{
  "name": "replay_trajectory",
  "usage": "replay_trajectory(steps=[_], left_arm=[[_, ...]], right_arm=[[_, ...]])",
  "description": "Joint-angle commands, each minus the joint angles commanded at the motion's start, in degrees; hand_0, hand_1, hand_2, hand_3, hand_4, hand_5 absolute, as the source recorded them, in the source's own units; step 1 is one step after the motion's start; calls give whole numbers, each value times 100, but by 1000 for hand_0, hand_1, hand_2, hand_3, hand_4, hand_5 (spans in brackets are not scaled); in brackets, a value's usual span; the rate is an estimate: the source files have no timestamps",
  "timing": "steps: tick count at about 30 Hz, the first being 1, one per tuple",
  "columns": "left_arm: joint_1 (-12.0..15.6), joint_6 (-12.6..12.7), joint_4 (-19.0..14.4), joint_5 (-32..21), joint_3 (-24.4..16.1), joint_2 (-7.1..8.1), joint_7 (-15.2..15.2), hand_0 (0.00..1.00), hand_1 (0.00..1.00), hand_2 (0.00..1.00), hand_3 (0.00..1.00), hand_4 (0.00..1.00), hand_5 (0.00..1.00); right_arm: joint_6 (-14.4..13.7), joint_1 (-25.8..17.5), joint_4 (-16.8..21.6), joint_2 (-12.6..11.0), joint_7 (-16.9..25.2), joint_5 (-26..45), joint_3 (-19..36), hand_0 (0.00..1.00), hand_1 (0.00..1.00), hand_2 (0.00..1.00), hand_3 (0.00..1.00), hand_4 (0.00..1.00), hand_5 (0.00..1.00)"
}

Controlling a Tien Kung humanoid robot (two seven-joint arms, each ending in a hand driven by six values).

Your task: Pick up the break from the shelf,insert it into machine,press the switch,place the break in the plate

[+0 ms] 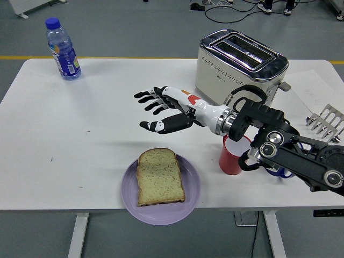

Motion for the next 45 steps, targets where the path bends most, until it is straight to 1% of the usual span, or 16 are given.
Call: replay_trajectory(steps=[1, 4, 6, 7, 9, 12, 13, 17, 23, 30, 32, 36, 37, 43, 44, 45], left_arm=[[0, -2, 0, 3, -2, 0, -1, 620, 449, 448, 508, 252, 822], [0, -5, 0, -4, -2, 0, -8, 620, 449, 448, 508, 252, 822], [-2, -7, 0, 1, -12, -3, -10, 620, 449, 448, 508, 252, 822], [-3, -8, 0, 1, -13, -3, -10, 620, 449, 447, 507, 252, 823], [-3, -11, 0, 0, -11, -2, -10, 620, 449, 447, 507, 252, 823], [-4, -24, 0, 55, -60, -10, 2, 620, 449, 447, 507, 252, 823], [-3, -25, 0, 59, -64, -11, 3, 621, 449, 447, 507, 250, 820], [4, -30, 0, 93, -112, -23, 9, 621, 449, 447, 507, 250, 820], [10, -25, 0, 107, -167, -48, 13, 620, 450, 449, 508, 249, 819], [16, -22, 0, 84, -144, -73, 6, 620, 450, 455, 507, 249, 817], [21, -30, 0, 139, -174, -79, 13, 619, 451, 457, 507, 246, 812], [41, -42, 0, 220, -223, -94, 27, 619, 451, 457, 507, 246, 812], [45, -45, 0, 237, -232, -96, 30, 619, 450, 458, 507, 247, 816], [100, -73, 0, 390, -309, -116, 55, 619, 450, 458, 507, 247, 816], [105, -76, 0, 403, -315, -117, 56, 620, 451, 459, 506, 248, 817], [113, -80, 0, 425, -326, -119, 60, 620, 451, 459, 506, 248, 817]], right_arm=[[-44, -48, 110, -22, 161, 154, 155, 683, 685, 723, 710, 560, 149], [-227, -311, 516, -170, 854, 835, 830, 683, 685, 723, 710, 560, 149], [-297, -486, 646, -273, 1328, 1339, 1292, 683, 685, 723, 710, 560, 149], [-313, -525, 653, -299, 1513, 1549, 1473, 720, 696, 725, 679, 518, 205], [-353, -660, 638, -362, 1813, 2005, 1879, 720, 696, 725, 679, 518, 205], [-417, -1058, 437, -530, 2093, 2705, 2532, 720, 696, 725, 679, 518, 205], [-426, -1134, 410, -548, 2115, 2898, 2691, 778, 723, 754, 691, 541, 232], [-549, -1632, 137, -659, 2195, 3244, 3354, 778, 723, 754, 691, 541, 232], [-421, -2479, -342, -714, 2092, 3564, 4219, 799, 737, 770, 714, 552, 259], [-305, -3032, -712, -687, 1994, 3559, 4751, 807, 742, 779, 722, 561, 262], [-262, -3211, -805, -652, 1967, 3546, 4934, 826, 760, 794, 746, 556, 298], [-176, -3567, -908, -600, 1946, 3551, 5256, 826, 760, 794, 746, 556, 298], [-160, -3624, -917, -595, 1938, 3542, 5303, 846, 780, 812, 768, 549, 349], [80, -4326, -984, -477, 1762, 3406, 5852, 846, 780, 812, 768, 549, 349], [110, -4399, -991, -462, 1740, 3398, 5906, 816, 758, 777, 723, 536, 362], [161, -4475, -1011, -433, 1697, 3368, 5972, 816, 758, 777, 723, 536, 362]])
